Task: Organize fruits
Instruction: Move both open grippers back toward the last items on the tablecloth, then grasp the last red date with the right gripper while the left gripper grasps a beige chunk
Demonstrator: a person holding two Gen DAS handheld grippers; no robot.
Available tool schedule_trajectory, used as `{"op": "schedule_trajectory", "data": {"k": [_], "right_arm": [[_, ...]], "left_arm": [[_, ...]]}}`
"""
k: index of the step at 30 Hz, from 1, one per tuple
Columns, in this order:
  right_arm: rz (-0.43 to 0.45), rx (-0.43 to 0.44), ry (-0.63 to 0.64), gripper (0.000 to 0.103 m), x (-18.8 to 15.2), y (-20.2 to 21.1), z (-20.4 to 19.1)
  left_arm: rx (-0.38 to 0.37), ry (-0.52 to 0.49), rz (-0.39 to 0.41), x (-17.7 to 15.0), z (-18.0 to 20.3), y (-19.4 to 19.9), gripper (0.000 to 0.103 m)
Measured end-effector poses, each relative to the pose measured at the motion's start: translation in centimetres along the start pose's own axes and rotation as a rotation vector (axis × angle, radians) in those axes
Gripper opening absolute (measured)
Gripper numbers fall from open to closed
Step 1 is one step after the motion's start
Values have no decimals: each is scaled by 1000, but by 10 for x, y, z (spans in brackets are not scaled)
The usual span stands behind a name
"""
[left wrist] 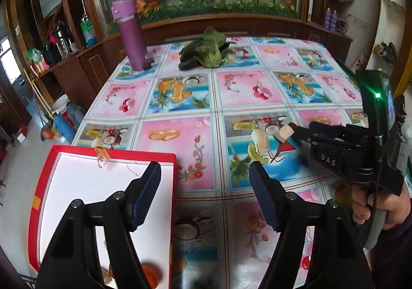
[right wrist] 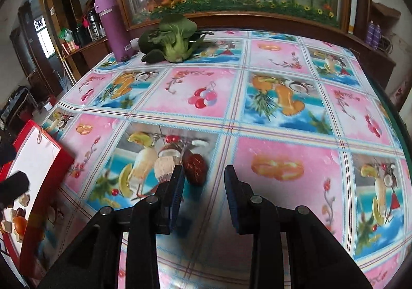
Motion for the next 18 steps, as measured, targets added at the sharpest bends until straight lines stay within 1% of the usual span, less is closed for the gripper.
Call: {"op": "schedule_trajectory", "data": {"k": [3,9,10,11,15,18], "right_arm": [[-2,22,-4,31,2,-5,0],[-39,-4,2,31,4,-20,-2],[-36,-6,4,29,4,-21,-2],[-34,-7,14,18,4,-22,-3],[-42,34,-22,18,4,-19,7],[-36,30,-75,18,5,-10,26]], "left_arm": [[4,0,-3,0,2,-3,72],[-23,-20,-25,3,17,-16,72],[-33,-25,-33,4,21,-21,72],[-39,-29,-39,5,23,-24,72],[-69,-57,-52,13,41,-45,72],[-100,-82,-48,21,58,-60,72]]}}
Point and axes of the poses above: each gripper's, at about its wrist camera, not at the fingertips, and y roughly against the way its jaws point, z to its right, x to its top, the point moved 2 cm from there along -y, roughly the way its jaws point, and after that the axes turned 4 degrees about z, right-handed, at the moved point
